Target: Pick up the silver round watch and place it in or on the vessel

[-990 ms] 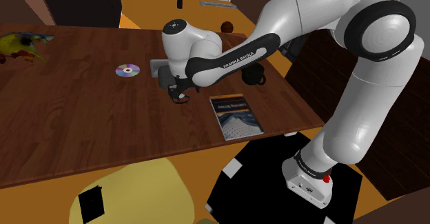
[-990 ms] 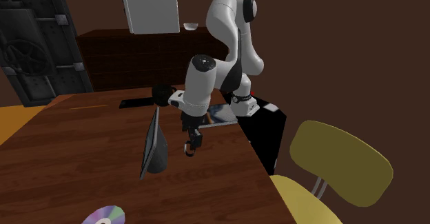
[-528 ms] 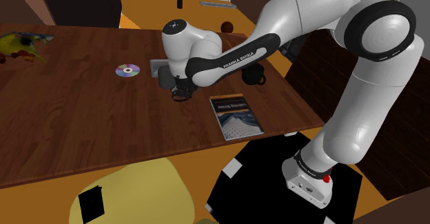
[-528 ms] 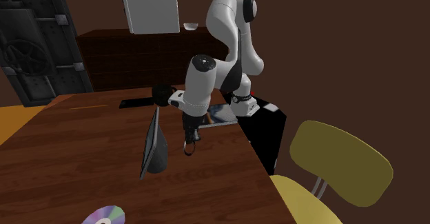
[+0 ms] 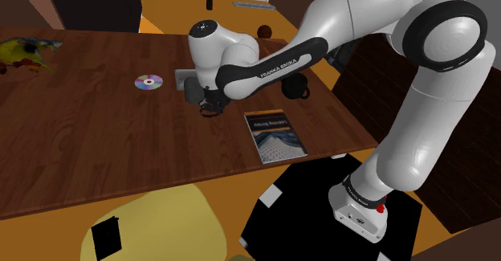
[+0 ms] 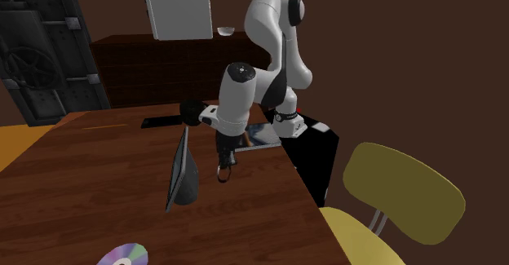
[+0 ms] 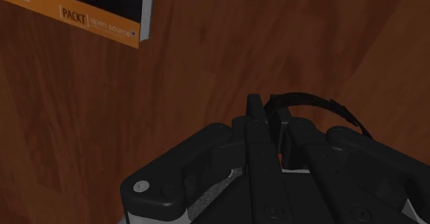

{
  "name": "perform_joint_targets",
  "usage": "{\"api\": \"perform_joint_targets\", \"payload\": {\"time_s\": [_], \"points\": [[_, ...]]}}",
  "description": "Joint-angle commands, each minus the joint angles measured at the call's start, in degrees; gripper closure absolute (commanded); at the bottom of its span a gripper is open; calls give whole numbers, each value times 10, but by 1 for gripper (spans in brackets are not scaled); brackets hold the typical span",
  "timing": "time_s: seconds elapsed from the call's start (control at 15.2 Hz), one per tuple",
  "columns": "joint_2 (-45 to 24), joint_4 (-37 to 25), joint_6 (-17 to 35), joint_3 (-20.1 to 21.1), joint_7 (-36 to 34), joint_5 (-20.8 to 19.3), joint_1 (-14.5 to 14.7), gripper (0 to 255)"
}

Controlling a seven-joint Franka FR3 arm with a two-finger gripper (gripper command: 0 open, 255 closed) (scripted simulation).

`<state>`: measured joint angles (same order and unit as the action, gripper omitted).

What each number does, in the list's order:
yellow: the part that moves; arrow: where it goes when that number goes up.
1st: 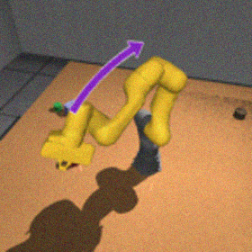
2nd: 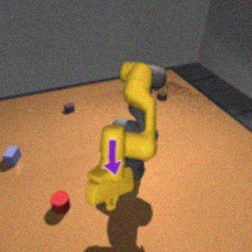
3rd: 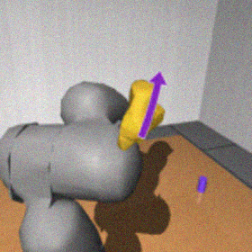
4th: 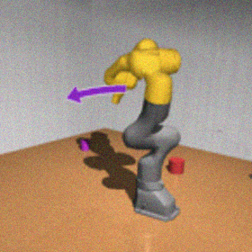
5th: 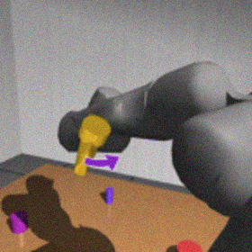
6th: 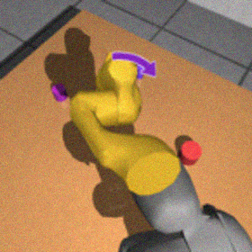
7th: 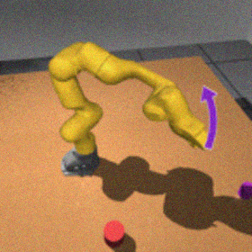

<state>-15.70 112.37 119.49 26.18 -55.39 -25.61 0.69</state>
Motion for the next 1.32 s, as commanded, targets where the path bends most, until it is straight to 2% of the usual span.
{"api": "perform_joint_targets", "payload": {"time_s": [0.0, 1.25], "points": [[8, -5, -10, 2, 7, 6, -1, 255], [66, -81, -128, 13, 62, 54, -7, 255]]}}
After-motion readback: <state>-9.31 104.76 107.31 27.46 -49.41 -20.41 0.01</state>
